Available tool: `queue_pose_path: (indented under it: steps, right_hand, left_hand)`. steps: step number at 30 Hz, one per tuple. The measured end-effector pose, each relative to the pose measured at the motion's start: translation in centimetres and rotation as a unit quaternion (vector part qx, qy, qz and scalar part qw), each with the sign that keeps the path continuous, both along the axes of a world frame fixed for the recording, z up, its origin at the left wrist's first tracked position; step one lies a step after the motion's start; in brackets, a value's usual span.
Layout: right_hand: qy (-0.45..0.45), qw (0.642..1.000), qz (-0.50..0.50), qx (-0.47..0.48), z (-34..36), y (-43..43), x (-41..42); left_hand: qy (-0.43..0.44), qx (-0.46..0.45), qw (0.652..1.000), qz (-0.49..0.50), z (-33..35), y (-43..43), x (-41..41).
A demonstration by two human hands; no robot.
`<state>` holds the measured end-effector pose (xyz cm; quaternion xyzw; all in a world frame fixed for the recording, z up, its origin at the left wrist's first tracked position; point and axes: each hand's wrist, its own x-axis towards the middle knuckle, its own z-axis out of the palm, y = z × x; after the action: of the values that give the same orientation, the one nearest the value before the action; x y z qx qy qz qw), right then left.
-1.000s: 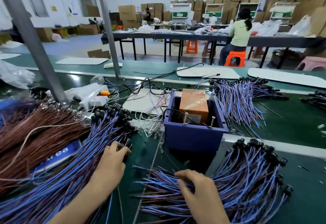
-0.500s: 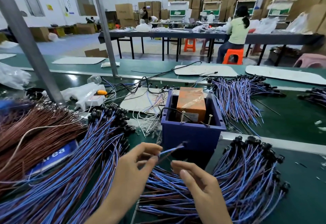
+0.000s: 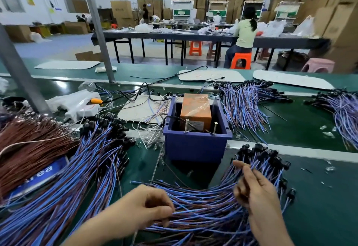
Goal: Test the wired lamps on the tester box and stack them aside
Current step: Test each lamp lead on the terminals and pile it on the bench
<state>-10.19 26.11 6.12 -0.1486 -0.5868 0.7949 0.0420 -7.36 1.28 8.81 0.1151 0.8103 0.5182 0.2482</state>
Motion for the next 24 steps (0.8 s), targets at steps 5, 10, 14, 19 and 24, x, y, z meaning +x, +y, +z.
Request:
queue_pose_path:
  steps: [5,10,14,19,24]
  right_hand:
    - [-0.011,0.984,-0.024,0.178,0.4,2.7,-1.1]
    - [-0.015,0.912,-0.001,0.410,1.4,3.3,-2.4]
    - [-0.074,0.794,0.036,0.602,3.1,2.4,-2.7]
    - [0.062,0.838,-0.014,0.542,5.6,0.7,-2.0]
    - [0.158,0.924,0.148,0.315,6.5,-3.8,-0.8]
  left_hand:
    - [0.024,0.016,0.998,0.049,1.0,-3.0,-0.6]
    - [0.027,0.137,0.976,0.166,1.5,-2.8,-1.4]
    - [0.000,0.256,0.943,0.213,1.9,-1.3,-2.2]
    - [0.008,0.294,0.933,0.206,3.3,2.0,-3.5]
    - [0.043,0.261,0.942,0.206,3.7,5.6,-4.7]
